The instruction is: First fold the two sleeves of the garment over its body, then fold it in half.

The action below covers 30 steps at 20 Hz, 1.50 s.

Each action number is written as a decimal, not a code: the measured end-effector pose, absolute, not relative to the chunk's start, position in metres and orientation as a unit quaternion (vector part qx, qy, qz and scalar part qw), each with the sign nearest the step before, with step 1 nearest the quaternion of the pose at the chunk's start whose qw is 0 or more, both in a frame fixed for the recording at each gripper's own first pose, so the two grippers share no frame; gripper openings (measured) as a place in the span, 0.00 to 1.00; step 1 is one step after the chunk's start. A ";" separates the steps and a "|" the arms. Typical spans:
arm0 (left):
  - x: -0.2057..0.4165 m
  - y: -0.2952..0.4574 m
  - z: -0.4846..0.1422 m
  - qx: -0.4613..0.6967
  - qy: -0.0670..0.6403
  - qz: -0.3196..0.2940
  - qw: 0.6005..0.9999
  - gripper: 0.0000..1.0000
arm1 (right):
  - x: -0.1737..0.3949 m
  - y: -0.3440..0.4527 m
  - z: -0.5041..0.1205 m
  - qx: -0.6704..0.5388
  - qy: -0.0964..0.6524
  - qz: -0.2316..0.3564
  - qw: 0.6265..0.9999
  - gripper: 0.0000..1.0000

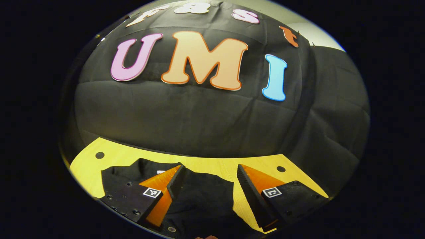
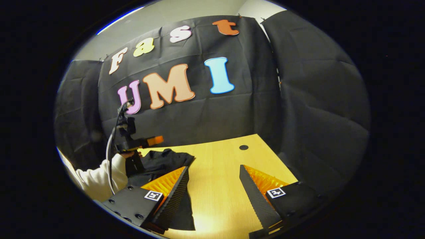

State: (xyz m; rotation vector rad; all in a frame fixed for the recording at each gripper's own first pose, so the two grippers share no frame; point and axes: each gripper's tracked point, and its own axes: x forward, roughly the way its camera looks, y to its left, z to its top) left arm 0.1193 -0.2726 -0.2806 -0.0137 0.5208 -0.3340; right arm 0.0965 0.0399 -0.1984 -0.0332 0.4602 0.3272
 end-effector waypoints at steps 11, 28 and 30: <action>-0.110 -0.029 -0.263 0.067 0.322 -0.015 0.944 0.93 | 0.012 0.116 -0.353 -0.093 0.350 0.282 0.888 0.99; -0.278 0.036 -0.350 0.065 0.470 0.083 0.877 0.98 | -0.035 0.094 -0.440 -0.202 0.433 0.279 0.833 0.95; -0.279 0.035 -0.350 0.066 0.467 0.076 0.879 0.95 | -0.038 0.098 -0.440 -0.202 0.436 0.287 0.829 0.94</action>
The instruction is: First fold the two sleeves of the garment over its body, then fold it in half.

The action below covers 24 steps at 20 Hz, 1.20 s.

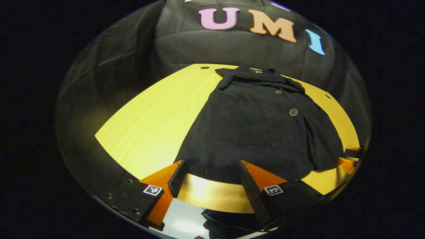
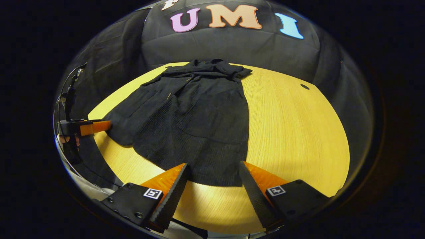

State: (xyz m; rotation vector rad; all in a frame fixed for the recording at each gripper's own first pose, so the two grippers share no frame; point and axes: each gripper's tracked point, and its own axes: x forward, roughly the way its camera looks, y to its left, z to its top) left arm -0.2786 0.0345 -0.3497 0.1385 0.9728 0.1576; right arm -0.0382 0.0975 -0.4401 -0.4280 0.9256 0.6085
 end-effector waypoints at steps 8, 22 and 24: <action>-0.276 0.005 -0.359 0.096 0.470 0.063 0.875 0.14 | -0.044 0.123 -0.443 -0.195 0.453 0.305 0.814 0.23; -0.156 -0.020 -0.303 0.056 0.424 0.064 0.902 0.00 | 0.054 0.179 -0.360 -0.168 0.372 0.338 0.848 0.13; -0.115 -0.026 -0.291 0.044 0.404 0.056 0.912 0.00 | 0.085 0.198 -0.339 -0.169 0.345 0.338 0.859 0.13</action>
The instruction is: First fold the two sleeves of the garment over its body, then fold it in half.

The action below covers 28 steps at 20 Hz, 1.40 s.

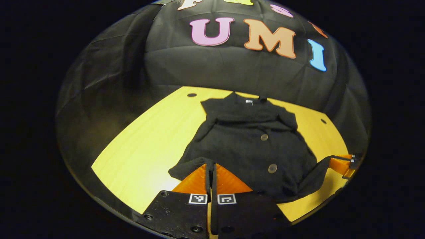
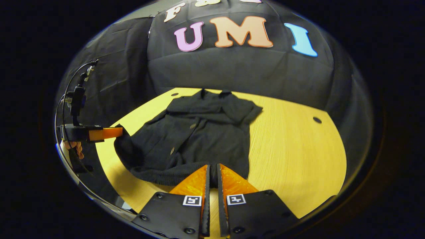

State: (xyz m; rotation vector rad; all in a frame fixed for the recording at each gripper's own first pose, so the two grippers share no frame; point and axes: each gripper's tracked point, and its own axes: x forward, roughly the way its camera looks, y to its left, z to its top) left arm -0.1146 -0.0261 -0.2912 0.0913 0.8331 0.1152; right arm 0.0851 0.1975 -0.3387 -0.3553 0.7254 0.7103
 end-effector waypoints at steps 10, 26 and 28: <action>0.108 -0.018 -0.294 0.036 0.334 0.038 0.941 0.00 | 0.273 0.311 -0.291 -0.172 0.281 0.297 0.897 0.13; 0.242 0.009 -0.316 0.091 0.268 0.019 0.959 0.90 | 0.385 0.330 -0.322 -0.264 0.267 0.185 0.908 1.00; 0.240 0.013 -0.266 0.093 0.227 0.028 0.969 0.90 | 0.373 0.334 -0.290 -0.270 0.229 0.202 0.913 1.00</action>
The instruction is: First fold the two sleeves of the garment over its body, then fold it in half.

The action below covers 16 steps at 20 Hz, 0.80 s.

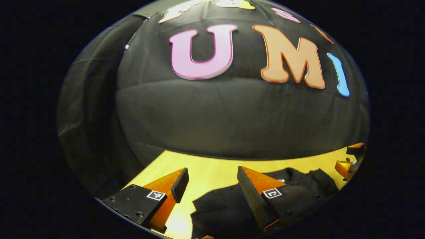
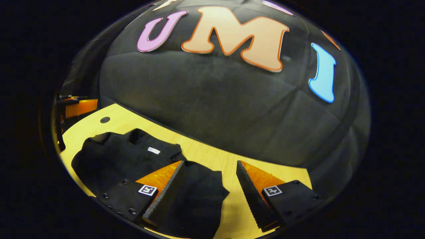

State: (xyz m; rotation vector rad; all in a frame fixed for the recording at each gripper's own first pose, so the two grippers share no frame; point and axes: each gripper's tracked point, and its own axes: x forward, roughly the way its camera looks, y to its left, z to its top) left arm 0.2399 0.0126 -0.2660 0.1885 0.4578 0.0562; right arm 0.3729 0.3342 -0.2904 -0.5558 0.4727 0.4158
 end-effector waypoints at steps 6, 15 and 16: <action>0.167 -0.037 -0.097 0.035 0.109 -0.026 0.993 0.94 | 0.255 0.332 -0.154 -0.177 0.127 0.279 0.935 1.00; -0.021 -0.034 -0.083 0.029 0.136 0.024 0.990 0.92 | 0.072 0.255 -0.110 -0.035 0.092 0.306 0.947 0.97; -0.036 -0.041 -0.092 0.026 0.147 0.019 0.989 0.93 | 0.057 0.255 -0.116 -0.027 0.091 0.306 0.947 0.98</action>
